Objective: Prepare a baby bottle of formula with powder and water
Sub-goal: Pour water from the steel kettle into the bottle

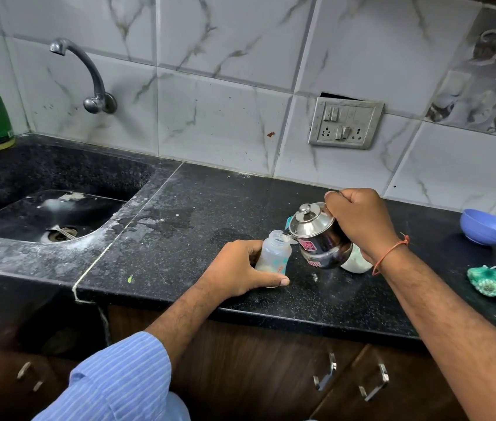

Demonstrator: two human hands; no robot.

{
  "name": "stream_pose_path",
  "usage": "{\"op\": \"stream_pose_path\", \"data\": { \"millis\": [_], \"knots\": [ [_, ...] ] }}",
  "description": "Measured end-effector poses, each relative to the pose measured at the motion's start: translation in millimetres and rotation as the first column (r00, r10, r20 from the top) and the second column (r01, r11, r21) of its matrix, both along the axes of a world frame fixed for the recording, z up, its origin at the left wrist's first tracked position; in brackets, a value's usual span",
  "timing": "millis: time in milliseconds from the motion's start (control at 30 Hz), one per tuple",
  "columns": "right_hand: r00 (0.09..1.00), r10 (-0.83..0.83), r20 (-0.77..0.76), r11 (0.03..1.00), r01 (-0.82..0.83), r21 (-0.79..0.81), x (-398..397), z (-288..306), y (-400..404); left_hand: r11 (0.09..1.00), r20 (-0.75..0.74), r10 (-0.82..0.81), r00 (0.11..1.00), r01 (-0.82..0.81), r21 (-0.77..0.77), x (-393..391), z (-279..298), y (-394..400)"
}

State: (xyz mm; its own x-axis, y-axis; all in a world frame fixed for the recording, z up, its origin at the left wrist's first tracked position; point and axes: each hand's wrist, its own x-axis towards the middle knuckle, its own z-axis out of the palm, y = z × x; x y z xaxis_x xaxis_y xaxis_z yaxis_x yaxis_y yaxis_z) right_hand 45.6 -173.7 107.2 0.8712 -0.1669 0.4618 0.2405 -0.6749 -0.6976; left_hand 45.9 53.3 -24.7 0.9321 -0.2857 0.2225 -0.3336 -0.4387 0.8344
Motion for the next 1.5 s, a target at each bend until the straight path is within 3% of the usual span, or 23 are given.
{"op": "stream_pose_path", "data": {
  "millis": [1500],
  "knots": [
    [1.000, 0.009, 0.008, 0.994, -0.008, -0.113, -0.3, 5.7, 0.3, 0.995, 0.007, -0.016, 1.000, 0.015, 0.100, 3.8, -1.6, 0.5]
  ]
}}
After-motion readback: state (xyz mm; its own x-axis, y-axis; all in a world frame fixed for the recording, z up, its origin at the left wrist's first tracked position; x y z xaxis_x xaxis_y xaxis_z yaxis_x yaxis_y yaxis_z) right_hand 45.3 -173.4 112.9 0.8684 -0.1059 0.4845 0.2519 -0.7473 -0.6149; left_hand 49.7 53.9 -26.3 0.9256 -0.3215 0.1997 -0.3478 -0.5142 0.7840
